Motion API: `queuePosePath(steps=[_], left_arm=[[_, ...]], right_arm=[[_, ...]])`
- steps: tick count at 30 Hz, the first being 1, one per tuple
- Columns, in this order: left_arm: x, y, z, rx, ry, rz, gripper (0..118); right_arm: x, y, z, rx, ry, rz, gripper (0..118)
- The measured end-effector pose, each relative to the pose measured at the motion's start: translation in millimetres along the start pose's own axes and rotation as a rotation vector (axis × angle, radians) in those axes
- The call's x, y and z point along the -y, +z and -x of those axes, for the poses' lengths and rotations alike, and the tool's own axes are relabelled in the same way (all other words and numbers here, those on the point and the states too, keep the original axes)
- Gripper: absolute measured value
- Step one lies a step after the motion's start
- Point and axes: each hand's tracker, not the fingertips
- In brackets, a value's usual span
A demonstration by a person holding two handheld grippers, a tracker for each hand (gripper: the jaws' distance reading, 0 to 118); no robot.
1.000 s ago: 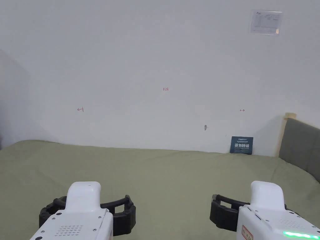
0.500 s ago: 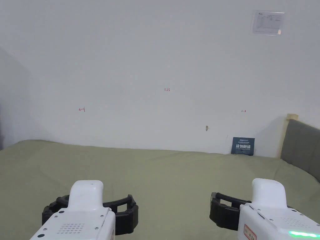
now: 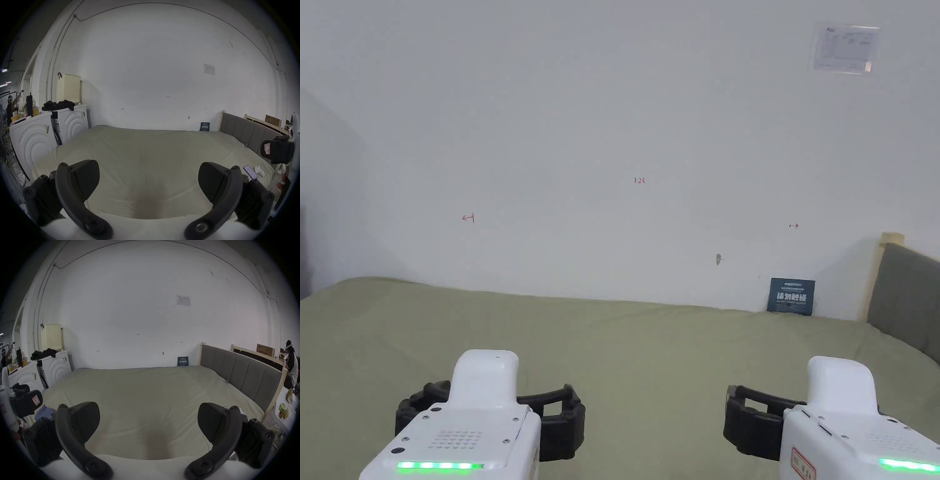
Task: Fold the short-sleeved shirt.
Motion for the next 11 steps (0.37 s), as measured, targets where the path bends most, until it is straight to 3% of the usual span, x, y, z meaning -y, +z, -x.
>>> queuePosePath(steps=[8,11], left_arm=[[1.5,-7.2,2.9,0.005,0.009,0.003,118],[1.2,-10.2,3.5,0.004,0.003,0.002,118]], right_arm=[[7.3,-15.8,3.4,0.015,0.030,0.032,118],[8.0,-19.1,0.9,-0.079,-0.023,0.053,118]])
